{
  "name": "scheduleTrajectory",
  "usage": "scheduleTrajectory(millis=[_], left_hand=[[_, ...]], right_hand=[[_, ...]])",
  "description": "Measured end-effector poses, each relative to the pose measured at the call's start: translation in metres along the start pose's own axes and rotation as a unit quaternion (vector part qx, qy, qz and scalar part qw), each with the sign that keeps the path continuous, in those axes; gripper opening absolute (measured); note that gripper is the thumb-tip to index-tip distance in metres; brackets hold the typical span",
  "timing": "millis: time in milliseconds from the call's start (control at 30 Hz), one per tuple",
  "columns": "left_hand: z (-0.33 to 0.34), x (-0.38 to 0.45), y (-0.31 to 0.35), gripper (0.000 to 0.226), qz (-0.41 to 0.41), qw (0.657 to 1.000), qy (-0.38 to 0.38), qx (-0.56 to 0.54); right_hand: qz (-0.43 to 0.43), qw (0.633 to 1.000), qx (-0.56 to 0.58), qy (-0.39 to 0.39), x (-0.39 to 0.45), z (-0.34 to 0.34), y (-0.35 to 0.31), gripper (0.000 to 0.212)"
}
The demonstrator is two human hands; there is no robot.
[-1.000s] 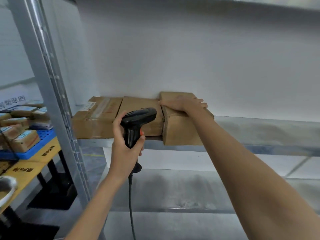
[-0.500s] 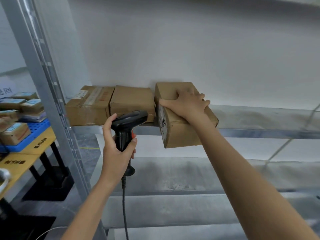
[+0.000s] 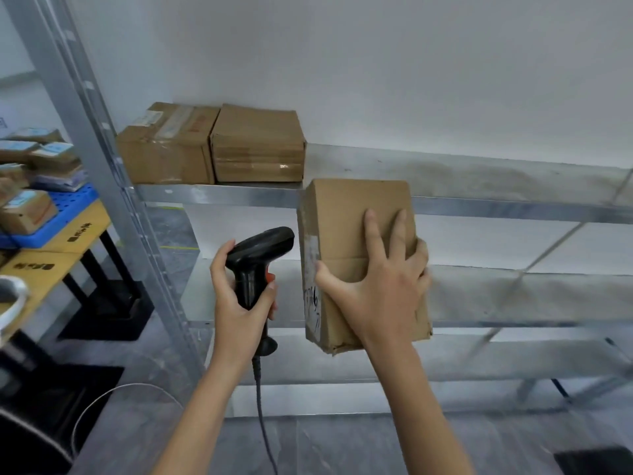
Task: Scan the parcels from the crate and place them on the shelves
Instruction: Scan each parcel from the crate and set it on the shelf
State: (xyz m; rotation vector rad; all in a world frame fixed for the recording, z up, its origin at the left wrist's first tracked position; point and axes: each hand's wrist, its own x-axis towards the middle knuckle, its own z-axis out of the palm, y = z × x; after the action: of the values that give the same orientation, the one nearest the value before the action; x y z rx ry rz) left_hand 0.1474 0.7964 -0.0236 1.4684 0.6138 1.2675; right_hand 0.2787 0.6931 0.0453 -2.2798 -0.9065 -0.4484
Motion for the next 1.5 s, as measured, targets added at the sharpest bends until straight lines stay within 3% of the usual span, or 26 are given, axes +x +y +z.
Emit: scheduleTrajectory(millis=[167, 333, 533, 967, 1500], left_hand=[[-0.018, -0.048, -0.036, 0.087, -0.079, 0.996, 0.032, 0.003], [-0.051, -0.079, -0.046, 0.087, -0.132, 0.99, 0.045, 0.036], [-0.091, -0.085, -0.022, 0.089, -0.11, 0.987, 0.003, 0.113], [-0.104, -0.106, 0.013, 0.09, -0.119, 0.979, -0.075, 0.145], [-0.097, -0.112, 0.018, 0.093, -0.124, 0.975, -0.085, 0.165]], right_hand=[[0.063, 0.987, 0.093, -0.113, -0.065, 0.041, 0.018, 0.101], [0.167, 0.928, 0.27, -0.194, -0.102, 0.076, 0.047, 0.093], [0.181, 0.889, 0.395, -0.147, -0.114, 0.093, 0.049, 0.073], [0.158, 0.86, 0.465, -0.139, -0.112, 0.106, 0.045, 0.078], [0.153, 0.853, 0.477, -0.148, -0.112, 0.102, 0.05, 0.081]])
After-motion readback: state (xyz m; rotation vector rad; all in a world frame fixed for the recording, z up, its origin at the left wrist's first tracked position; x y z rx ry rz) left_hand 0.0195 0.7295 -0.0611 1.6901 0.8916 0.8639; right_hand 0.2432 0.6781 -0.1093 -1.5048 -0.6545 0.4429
